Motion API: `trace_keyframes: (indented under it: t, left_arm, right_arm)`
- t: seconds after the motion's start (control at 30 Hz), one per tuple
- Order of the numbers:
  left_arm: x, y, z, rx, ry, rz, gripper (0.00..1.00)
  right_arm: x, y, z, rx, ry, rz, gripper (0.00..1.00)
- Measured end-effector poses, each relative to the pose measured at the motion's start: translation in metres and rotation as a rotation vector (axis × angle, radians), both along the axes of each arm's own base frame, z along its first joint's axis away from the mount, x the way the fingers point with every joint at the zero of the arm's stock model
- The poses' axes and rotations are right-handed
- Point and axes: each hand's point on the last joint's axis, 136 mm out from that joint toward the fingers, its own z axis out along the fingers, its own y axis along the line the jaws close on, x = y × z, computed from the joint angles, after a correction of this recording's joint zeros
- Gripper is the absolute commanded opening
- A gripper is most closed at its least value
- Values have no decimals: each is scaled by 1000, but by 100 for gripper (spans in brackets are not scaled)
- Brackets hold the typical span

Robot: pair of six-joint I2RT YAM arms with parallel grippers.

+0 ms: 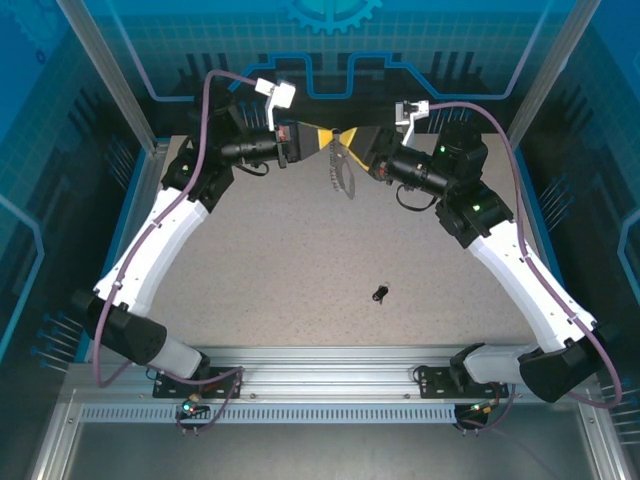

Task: Put the keys on the keyring

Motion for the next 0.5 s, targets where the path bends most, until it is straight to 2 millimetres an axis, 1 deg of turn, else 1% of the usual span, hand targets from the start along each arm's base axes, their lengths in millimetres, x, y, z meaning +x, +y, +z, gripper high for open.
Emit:
trace_keyframes:
  t: [0.17, 0.37, 0.5]
  left_arm:
    - [-2, 1, 2, 3, -20, 3, 0]
    - [0, 1, -1, 7, -15, 12, 0]
    - [1, 2, 0, 6, -17, 18, 0]
  right_arm:
    - [-2, 1, 3, 14, 4, 14, 39]
    - [-3, 3, 1, 16, 16, 29, 34]
    - [-3, 4, -6, 8, 31, 36, 34]
